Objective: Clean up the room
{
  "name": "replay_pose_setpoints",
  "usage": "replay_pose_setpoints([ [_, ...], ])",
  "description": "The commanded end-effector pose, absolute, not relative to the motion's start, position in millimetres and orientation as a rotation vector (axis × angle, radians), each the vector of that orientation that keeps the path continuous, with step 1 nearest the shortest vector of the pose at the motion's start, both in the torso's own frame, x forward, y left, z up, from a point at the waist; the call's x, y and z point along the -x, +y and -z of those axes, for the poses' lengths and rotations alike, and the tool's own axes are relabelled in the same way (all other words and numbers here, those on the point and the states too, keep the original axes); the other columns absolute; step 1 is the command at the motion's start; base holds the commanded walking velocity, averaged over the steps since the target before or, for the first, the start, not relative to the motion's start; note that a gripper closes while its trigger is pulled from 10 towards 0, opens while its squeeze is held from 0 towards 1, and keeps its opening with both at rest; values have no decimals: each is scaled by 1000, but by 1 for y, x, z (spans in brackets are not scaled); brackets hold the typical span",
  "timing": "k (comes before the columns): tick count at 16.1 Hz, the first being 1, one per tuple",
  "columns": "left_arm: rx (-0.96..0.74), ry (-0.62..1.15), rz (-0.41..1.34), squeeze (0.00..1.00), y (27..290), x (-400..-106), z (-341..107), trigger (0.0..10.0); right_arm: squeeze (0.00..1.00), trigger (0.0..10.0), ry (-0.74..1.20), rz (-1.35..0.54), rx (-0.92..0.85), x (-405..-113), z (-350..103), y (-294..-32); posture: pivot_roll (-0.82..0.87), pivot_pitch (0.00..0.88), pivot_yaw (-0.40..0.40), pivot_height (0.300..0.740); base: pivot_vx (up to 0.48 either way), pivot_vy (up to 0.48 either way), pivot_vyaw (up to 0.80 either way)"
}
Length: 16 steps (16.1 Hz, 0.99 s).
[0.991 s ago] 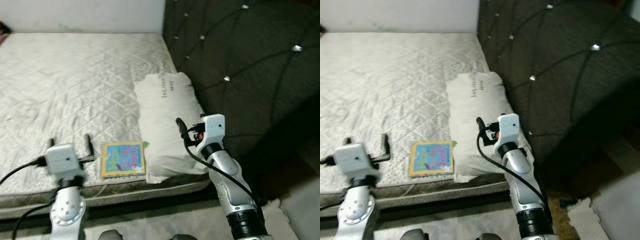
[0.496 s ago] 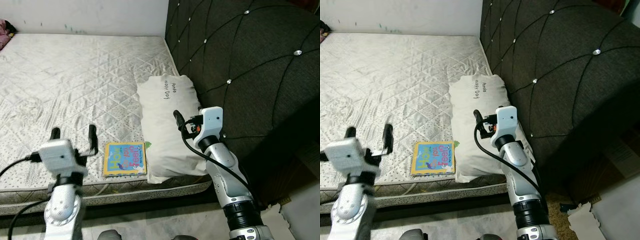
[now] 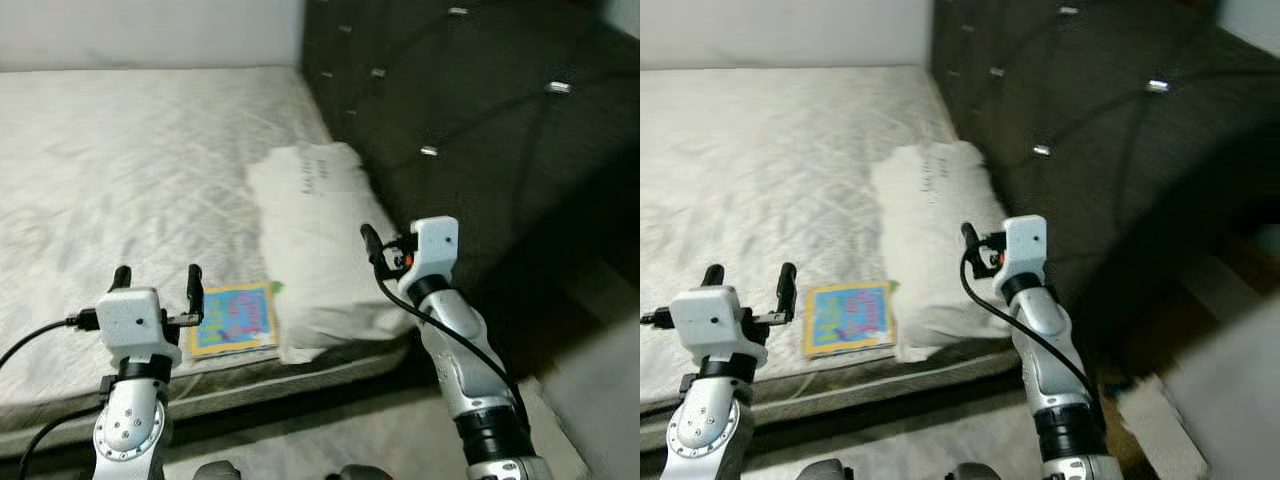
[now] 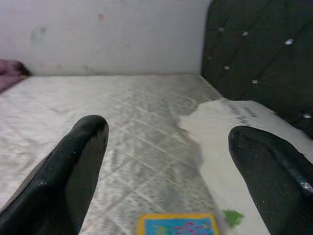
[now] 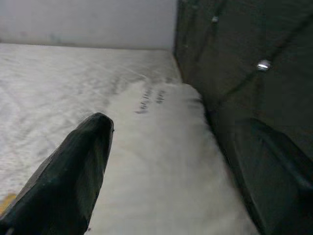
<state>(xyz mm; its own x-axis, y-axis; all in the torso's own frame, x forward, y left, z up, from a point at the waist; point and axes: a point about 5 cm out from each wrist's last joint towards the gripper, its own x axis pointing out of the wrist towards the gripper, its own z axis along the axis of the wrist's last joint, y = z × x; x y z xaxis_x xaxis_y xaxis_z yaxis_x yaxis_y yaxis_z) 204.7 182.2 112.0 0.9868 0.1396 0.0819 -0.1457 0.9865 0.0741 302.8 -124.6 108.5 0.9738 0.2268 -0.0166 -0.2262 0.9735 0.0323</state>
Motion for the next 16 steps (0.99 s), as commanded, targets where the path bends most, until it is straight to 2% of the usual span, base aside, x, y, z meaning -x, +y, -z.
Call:
replay_pose_setpoints([
  [1,-114,-88,-158,0,183,-204,-114,10000,0,10000,3,-211,-19,-304,-112,-129,24,0,-81,740,0,0,0],
  [2,-144,-128,-179,0,185,-203,-124,10000,0,10000,-3,-196,-5,-305,-118,-134,33,0,-87,740,0,0,0],
  [8,-133,-100,-244,0,191,-194,-122,10000,0,10000,54,-254,-4,-285,-110,-156,31,31,-75,740,0,0,0],
  [11,-125,-76,-286,0,193,-195,-120,10000,0,10000,62,-281,3,-285,-109,-150,29,34,-76,740,0,0,0],
  [16,-88,-63,-232,0,187,-199,-119,10000,0,10000,73,-297,-5,-289,-110,-145,22,31,-73,740,0,0,0],
])
